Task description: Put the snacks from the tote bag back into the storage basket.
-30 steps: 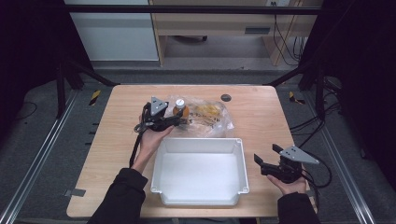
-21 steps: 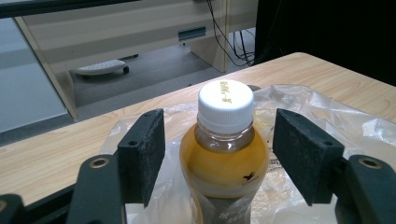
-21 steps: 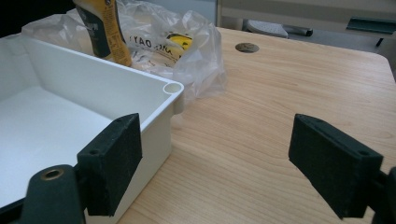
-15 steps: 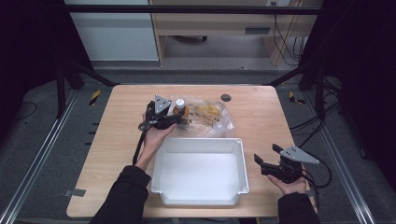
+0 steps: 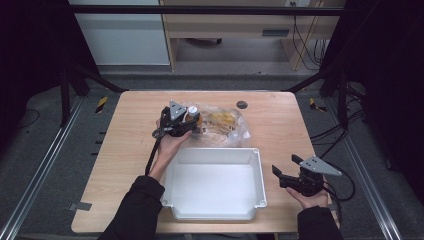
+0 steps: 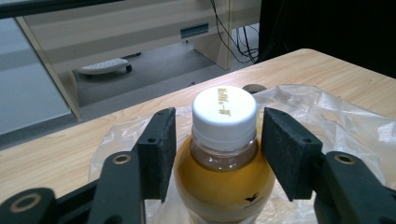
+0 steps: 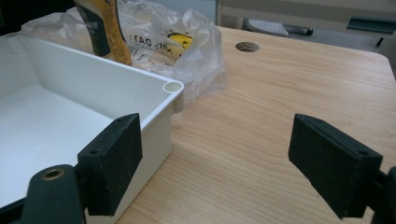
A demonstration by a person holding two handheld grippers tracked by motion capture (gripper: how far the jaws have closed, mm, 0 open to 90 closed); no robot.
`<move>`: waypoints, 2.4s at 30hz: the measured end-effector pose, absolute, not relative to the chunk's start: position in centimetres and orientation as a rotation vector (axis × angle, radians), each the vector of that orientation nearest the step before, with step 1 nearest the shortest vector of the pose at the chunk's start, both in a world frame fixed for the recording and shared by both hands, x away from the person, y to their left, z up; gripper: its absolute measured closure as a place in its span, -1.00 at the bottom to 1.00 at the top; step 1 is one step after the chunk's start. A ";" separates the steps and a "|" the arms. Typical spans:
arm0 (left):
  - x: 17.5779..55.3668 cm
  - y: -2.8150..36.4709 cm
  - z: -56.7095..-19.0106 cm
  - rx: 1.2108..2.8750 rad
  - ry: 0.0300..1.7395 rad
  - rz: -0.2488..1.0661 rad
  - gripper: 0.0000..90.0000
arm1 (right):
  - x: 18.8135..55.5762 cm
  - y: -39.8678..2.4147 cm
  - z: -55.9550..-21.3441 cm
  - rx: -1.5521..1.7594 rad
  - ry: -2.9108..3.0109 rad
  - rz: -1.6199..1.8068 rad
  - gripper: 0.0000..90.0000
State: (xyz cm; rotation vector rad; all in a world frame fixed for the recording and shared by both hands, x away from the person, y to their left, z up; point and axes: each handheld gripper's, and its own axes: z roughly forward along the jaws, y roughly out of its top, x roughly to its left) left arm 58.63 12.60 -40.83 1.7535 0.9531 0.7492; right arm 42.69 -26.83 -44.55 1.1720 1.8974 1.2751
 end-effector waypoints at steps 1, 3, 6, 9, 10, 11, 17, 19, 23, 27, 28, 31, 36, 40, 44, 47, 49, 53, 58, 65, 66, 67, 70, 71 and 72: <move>58.7 12.6 -40.9 1.741 0.958 0.744 0.03 | 42.7 -26.8 -44.6 1.172 1.899 1.276 -0.61; 58.8 12.5 -40.9 1.736 0.955 0.747 0.07 | 42.7 -26.8 -44.6 1.170 1.899 1.273 -0.61; 58.8 12.4 -40.9 1.734 0.951 0.755 0.13 | 42.7 -26.9 -44.6 1.168 1.899 1.272 -0.61; 58.9 12.2 -40.9 1.724 0.947 0.756 0.21 | 42.7 -26.8 -44.6 1.175 1.904 1.272 -0.61; 58.9 12.2 -41.0 1.725 0.945 0.757 0.22 | 42.7 -26.8 -44.6 1.175 1.904 1.272 -0.61; 59.0 12.1 -41.0 1.725 0.943 0.755 0.23 | 42.7 -26.8 -44.6 1.174 1.903 1.273 -0.60; 59.2 11.9 -40.9 1.733 0.943 0.771 0.28 | 42.7 -26.9 -44.6 1.179 1.904 1.273 -0.60; 59.2 11.8 -40.9 1.739 0.943 0.774 0.29 | 42.7 -26.8 -44.7 1.180 1.907 1.272 -0.60; 59.2 11.7 -40.8 1.744 0.950 0.772 0.29 | 42.8 -26.8 -44.7 1.181 1.912 1.266 -0.60; 59.3 11.7 -40.6 1.753 0.958 0.767 0.30 | 42.8 -26.8 -44.8 1.180 1.917 1.265 -0.60; 59.3 11.7 -40.6 1.755 0.962 0.765 0.30 | 42.8 -26.8 -44.8 1.180 1.918 1.263 -0.60; 59.3 11.7 -40.4 1.760 0.972 0.761 0.30 | 42.8 -26.8 -44.8 1.181 1.918 1.263 -0.60; 59.3 11.8 -40.0 1.777 0.995 0.744 0.30 | 42.8 -26.8 -44.8 1.180 1.918 1.262 -0.60; 59.2 12.0 -39.9 1.781 1.003 0.739 0.30 | 42.8 -26.8 -44.8 1.182 1.919 1.258 -0.60; 59.0 12.4 -39.4 1.765 1.002 0.742 0.31 | 42.8 -26.8 -44.8 1.181 1.917 1.259 -0.60; 58.7 12.7 -38.9 1.746 1.001 0.741 0.31 | 42.9 -26.8 -44.8 1.183 1.919 1.257 -0.60; 58.5 13.0 -38.5 1.735 1.001 0.742 0.31 | 42.9 -26.8 -44.8 1.183 1.919 1.257 -0.60; 58.2 13.1 -37.7 1.731 0.998 0.749 0.31 | 42.9 -26.8 -44.8 1.179 1.917 1.257 -0.60; 57.6 13.2 -36.6 1.711 0.984 0.753 0.31 | 42.8 -26.8 -44.8 1.179 1.917 1.257 -0.60; 57.1 13.5 -35.3 1.690 0.978 0.774 0.31 | 42.8 -26.8 -44.8 1.179 1.916 1.257 -0.60; 57.1 13.5 -35.1 1.689 0.977 0.777 0.31 | 42.8 -26.8 -44.8 1.179 1.916 1.257 -0.60; 57.1 13.5 -35.1 1.689 0.977 0.777 0.31 | 42.8 -26.8 -44.8 1.179 1.915 1.257 -0.60; 56.8 13.8 -34.2 1.672 0.976 0.781 0.31 | 42.8 -26.8 -44.7 1.178 1.913 1.257 -0.60; 56.8 13.9 -34.0 1.661 0.979 0.781 0.31 | 42.8 -26.8 -44.7 1.178 1.912 1.257 -0.60; 56.8 13.9 -34.0 1.661 0.979 0.781 0.31 | 42.8 -26.8 -44.7 1.178 1.912 1.257 -0.60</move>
